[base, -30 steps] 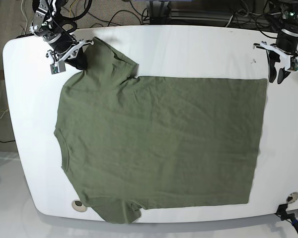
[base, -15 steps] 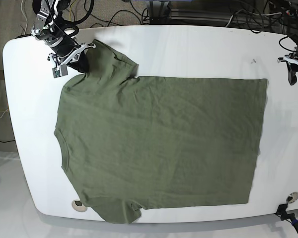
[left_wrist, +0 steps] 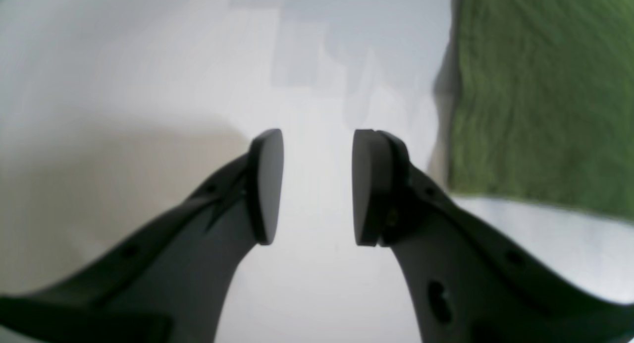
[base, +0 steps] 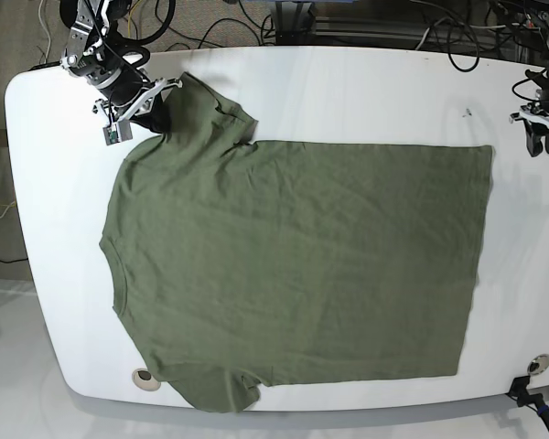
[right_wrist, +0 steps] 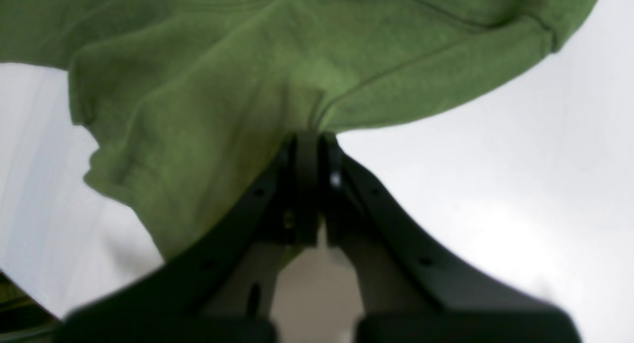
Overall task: Fold the T-shirt properly
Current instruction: 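Lower the left gripper and grasp the shirt's hem corner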
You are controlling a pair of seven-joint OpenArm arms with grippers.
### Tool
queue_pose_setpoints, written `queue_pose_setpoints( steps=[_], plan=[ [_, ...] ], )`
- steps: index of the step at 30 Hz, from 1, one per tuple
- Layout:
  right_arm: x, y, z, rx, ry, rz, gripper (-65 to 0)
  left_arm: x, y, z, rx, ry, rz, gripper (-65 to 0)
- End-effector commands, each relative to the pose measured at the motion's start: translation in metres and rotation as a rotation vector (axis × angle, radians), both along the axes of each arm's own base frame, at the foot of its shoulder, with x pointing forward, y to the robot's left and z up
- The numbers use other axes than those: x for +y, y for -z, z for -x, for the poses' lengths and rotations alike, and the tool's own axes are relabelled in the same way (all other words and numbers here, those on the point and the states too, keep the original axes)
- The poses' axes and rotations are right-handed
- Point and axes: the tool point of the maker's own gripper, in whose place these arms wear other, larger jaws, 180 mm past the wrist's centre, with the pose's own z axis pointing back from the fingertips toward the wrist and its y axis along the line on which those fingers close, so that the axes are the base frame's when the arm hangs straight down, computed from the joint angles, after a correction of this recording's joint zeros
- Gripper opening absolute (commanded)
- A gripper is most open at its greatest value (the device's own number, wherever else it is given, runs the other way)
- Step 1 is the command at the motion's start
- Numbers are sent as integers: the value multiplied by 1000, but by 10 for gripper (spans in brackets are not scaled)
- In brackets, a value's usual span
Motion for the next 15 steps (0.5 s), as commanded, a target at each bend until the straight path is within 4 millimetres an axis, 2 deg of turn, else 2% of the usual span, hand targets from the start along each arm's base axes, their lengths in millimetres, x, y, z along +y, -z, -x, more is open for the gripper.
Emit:
queue_pose_setpoints(
  steps=[1,5,7,15],
  plan=[
    [-6,5,8,32,-2,27,-650,-19,2,-14,6,82,20,-425],
    [-8,4,7,30,-4,32,-650,-38,14,-19,37,159,82,-417],
    [-8,4,7,29,-1,30,-650,-40,13,-22,27,156,118,-414],
    [-8,2,6,22,-7,31,-650,-47,-7,-39,-57,112,316,-409]
  ],
)
